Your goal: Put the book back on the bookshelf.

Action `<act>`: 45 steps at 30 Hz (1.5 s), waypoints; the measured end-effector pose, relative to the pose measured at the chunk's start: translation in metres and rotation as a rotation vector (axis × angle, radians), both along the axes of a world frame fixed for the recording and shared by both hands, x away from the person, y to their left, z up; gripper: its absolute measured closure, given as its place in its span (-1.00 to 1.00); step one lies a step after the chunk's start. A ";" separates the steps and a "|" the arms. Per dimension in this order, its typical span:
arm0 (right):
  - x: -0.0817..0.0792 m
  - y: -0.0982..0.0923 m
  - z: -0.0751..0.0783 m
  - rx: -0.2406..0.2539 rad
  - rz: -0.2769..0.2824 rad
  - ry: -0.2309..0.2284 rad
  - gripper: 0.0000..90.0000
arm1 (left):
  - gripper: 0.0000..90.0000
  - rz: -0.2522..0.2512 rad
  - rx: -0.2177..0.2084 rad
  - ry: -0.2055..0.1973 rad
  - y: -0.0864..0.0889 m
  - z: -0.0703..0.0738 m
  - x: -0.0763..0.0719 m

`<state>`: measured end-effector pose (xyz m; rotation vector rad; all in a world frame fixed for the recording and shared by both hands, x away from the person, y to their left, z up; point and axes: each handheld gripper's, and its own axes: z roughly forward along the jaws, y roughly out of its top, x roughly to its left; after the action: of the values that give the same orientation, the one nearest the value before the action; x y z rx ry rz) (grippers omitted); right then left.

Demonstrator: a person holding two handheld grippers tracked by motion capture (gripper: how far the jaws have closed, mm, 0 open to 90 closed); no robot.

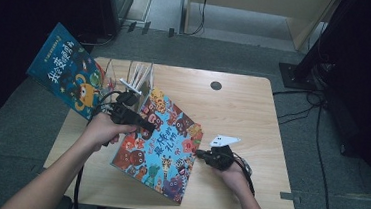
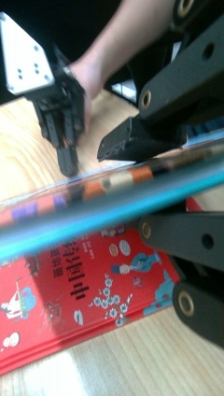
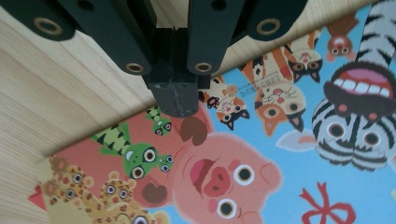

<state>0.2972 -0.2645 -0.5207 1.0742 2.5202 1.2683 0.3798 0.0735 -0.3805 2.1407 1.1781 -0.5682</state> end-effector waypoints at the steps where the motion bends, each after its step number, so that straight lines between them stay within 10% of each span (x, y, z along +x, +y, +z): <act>1: 0.000 0.001 0.000 -0.008 0.005 -0.006 0.87 | 0.67 0.001 0.001 0.015 0.000 0.002 0.003; 11: -0.003 -0.007 0.012 -0.131 0.024 -0.080 0.71 | 0.79 -0.012 0.057 0.114 -0.021 0.027 0.022; 21: -0.006 -0.012 0.016 -0.156 0.026 -0.099 0.69 | 0.81 -0.054 0.132 0.023 -0.030 0.073 0.022; 45: 0.008 0.008 0.014 -0.074 0.031 -0.113 0.15 | 0.80 0.129 0.118 0.011 0.071 0.109 -0.002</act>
<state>0.3054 -0.2569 -0.5062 0.9252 2.4875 1.1971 0.3774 0.1442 -0.2716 2.1417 1.3758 -0.4639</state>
